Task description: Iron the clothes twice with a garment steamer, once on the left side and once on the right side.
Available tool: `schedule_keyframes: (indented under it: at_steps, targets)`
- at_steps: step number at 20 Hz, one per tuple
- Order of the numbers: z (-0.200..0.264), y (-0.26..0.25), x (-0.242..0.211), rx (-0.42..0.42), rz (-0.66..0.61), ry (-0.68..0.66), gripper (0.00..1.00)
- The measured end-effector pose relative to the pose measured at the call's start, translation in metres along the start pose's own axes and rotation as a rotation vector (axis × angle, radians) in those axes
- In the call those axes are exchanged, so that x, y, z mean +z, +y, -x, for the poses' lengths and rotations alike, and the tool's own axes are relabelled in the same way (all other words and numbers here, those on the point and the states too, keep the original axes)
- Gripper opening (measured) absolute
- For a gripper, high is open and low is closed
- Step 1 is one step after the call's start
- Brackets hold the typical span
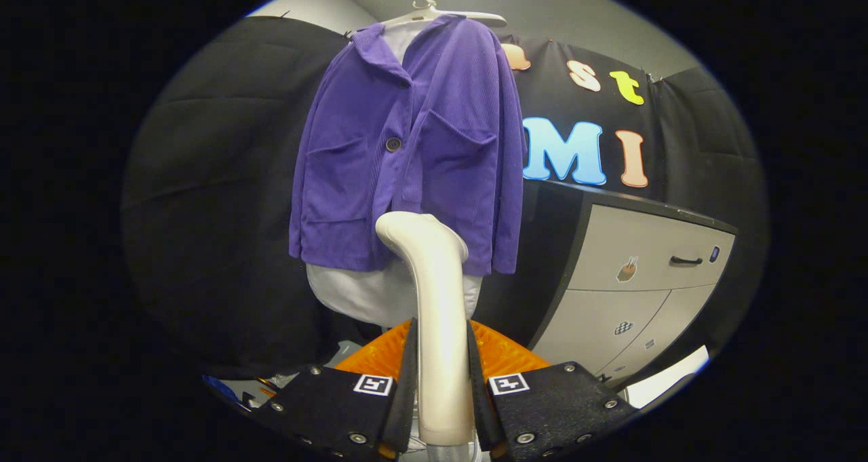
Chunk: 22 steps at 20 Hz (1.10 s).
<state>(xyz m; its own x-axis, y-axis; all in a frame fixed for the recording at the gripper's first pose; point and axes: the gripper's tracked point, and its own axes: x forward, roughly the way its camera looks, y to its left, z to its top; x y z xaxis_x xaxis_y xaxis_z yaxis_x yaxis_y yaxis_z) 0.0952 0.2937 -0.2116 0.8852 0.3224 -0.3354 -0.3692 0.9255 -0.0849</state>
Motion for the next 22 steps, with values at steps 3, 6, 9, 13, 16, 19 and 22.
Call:
schedule_keyframes:
  at_steps: [3,6,9,13,16,19,22]
  targets:
    - [0.01,0.002,0.041,0.013,-0.023,-0.085,0.37]
    - [0.017,0.002,0.082,0.021,-0.033,-0.149,0.37]
    - [0.02,0.004,0.126,0.029,-0.047,-0.214,0.37]
    - [0.021,0.011,0.187,0.045,-0.057,-0.314,0.37]
    - [0.019,0.02,0.232,0.054,-0.063,-0.393,0.37]
    - [0.013,0.031,0.277,0.066,-0.065,-0.457,0.37]
    - [0.006,0.049,0.314,0.086,-0.047,-0.515,0.37]
